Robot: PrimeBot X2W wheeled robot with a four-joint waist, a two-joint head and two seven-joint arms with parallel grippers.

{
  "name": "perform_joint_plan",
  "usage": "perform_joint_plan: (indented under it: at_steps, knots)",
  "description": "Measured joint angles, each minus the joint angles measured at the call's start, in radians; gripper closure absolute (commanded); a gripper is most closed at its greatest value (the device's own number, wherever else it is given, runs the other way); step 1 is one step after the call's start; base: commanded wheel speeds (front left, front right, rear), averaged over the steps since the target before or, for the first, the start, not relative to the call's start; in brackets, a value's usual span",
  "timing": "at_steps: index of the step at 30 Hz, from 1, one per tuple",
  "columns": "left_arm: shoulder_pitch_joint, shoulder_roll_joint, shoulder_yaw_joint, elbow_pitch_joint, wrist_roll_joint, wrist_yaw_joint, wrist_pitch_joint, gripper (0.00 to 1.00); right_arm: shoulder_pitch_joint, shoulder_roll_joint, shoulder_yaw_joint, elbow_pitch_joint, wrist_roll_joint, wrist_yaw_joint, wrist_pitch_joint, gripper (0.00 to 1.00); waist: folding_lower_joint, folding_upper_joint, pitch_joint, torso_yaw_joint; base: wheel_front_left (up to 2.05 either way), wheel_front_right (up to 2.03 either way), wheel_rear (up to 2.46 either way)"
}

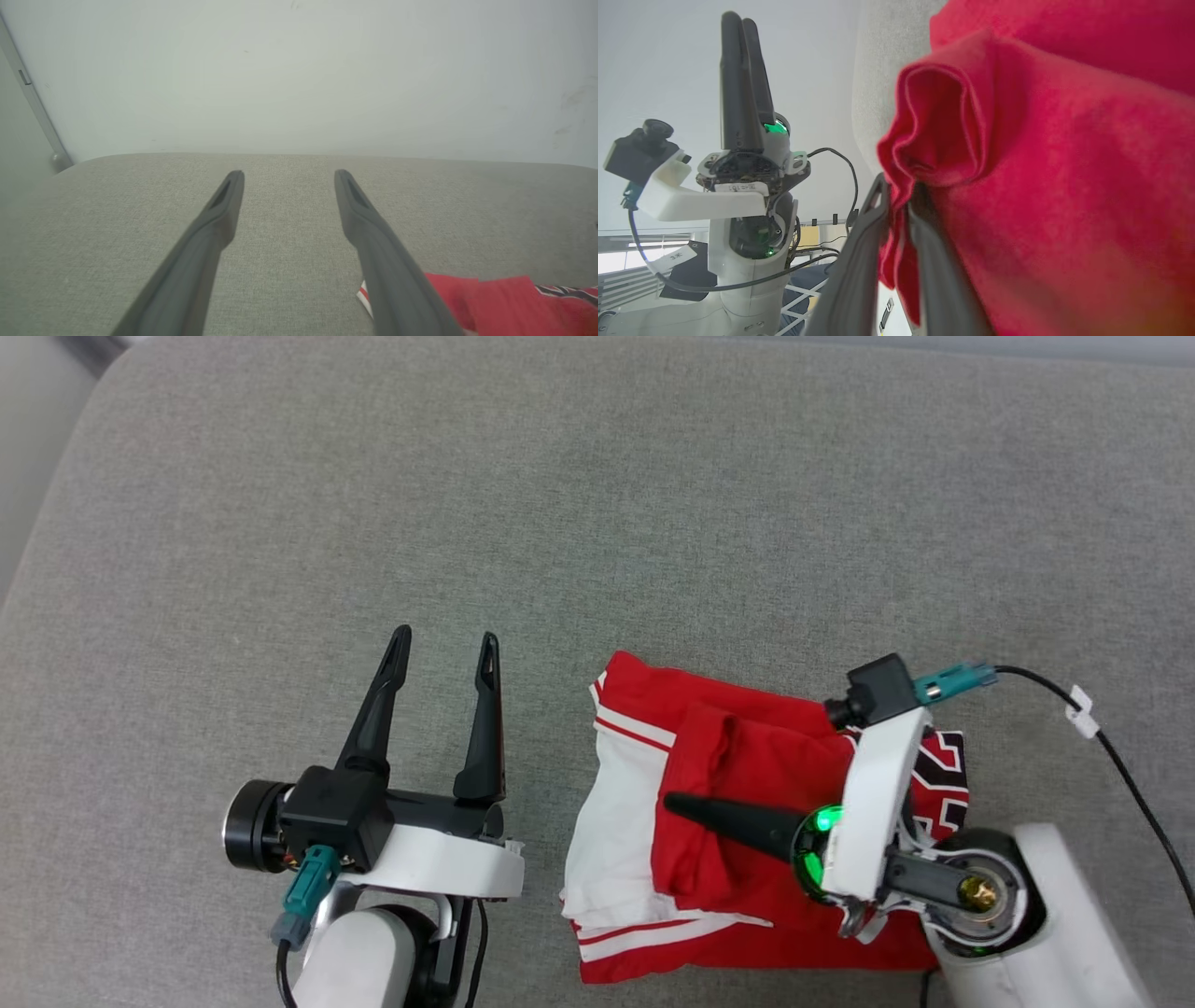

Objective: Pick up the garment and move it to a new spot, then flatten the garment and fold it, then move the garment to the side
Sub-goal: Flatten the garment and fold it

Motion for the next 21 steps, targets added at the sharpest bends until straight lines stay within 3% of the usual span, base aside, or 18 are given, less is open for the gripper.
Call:
perform_joint_plan:
  at_steps: [1,8,13,17,21]
  knots:
    - [0.000,-0.002,0.001,0.002,0.004,-0.002,0.000,0.00,-0.003,-0.005,0.018,0.005,-0.015,0.000,-0.019,0.00,0.0000,0.0000,0.003,-0.002,0.00,0.00,0.00]
    - [-0.006,-0.007,0.025,0.012,0.021,-0.018,0.000,0.00,-0.028,-0.049,0.149,-0.035,-0.013,0.000,-0.131,0.00,-0.0001,0.0000,0.000,-0.018,0.00,0.00,0.00]
    - [-0.004,-0.005,0.036,0.012,0.034,-0.024,0.000,0.00,-0.063,-0.132,0.240,-0.141,-0.062,0.000,-0.273,0.00,-0.0001,0.0000,-0.014,-0.038,0.00,0.00,0.00]
    - [0.001,-0.002,0.048,0.013,0.041,-0.026,0.000,0.00,-0.075,-0.227,0.283,-0.186,-0.175,0.000,-0.432,0.00,-0.0001,0.0000,-0.026,-0.063,0.00,0.00,0.00]
    - [0.008,0.004,0.060,0.018,0.042,-0.026,0.000,0.00,-0.066,-0.308,0.263,-0.158,-0.314,0.000,-0.587,0.00,-0.0001,0.0000,-0.037,-0.097,0.00,0.00,0.00]
